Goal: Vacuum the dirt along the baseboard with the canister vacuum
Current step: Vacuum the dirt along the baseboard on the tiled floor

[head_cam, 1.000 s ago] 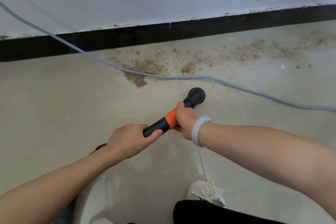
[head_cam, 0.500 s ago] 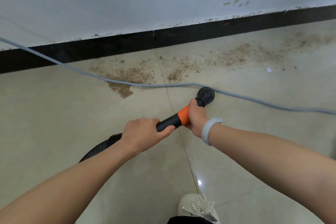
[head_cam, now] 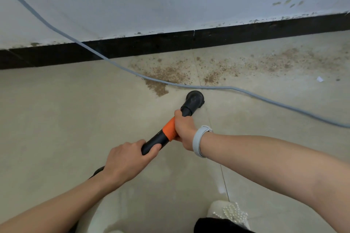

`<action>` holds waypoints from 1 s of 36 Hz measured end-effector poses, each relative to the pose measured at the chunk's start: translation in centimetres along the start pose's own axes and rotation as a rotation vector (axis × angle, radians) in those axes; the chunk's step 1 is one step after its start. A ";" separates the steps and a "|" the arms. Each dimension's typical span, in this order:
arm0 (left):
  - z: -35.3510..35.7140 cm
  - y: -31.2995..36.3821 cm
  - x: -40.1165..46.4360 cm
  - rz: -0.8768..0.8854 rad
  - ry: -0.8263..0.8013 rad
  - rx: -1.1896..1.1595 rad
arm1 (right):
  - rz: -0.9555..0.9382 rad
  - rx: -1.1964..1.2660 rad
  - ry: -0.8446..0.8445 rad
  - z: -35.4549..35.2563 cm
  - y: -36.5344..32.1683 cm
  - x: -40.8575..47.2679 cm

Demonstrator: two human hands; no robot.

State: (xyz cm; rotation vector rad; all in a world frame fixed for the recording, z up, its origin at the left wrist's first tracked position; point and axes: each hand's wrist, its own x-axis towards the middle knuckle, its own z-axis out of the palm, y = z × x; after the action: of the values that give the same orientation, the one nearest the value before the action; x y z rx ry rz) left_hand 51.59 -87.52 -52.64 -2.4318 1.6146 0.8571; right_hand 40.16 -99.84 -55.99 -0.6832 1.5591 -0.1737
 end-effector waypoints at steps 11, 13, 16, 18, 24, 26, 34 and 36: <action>-0.3 -5.1 -2.0 -0.146 0.120 0.101 | -0.073 -0.031 -0.135 7.3 0.5 0.2; -0.3 -5.5 -1.9 -0.152 0.140 0.105 | -0.082 -0.035 -0.140 7.9 0.4 0.3; -0.4 -6.1 -1.5 -0.162 0.155 0.093 | -0.096 -0.053 -0.136 8.7 -0.1 0.4; -0.4 -6.5 -1.2 -0.171 0.160 0.075 | -0.112 -0.069 -0.130 9.2 -0.6 0.4; -0.5 -7.5 -0.3 -0.198 0.175 0.010 | -0.138 -0.115 -0.141 10.6 -1.9 0.4; -0.5 -7.9 0.0 -0.207 0.178 -0.006 | -0.137 -0.125 -0.143 11.1 -2.2 0.4; -0.4 -9.3 0.1 -0.257 0.191 -0.061 | -0.126 -0.176 -0.181 13.2 -2.9 0.0; -0.2 -9.6 -0.3 -0.269 0.181 -0.080 | -0.127 -0.174 -0.200 13.5 -2.8 -0.3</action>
State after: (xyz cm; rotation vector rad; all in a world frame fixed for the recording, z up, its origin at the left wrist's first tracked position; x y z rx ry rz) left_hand 59.97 -83.18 -54.44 -2.7701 1.2790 0.6880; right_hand 53.79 -98.04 -56.02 -0.9096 1.3501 -0.0619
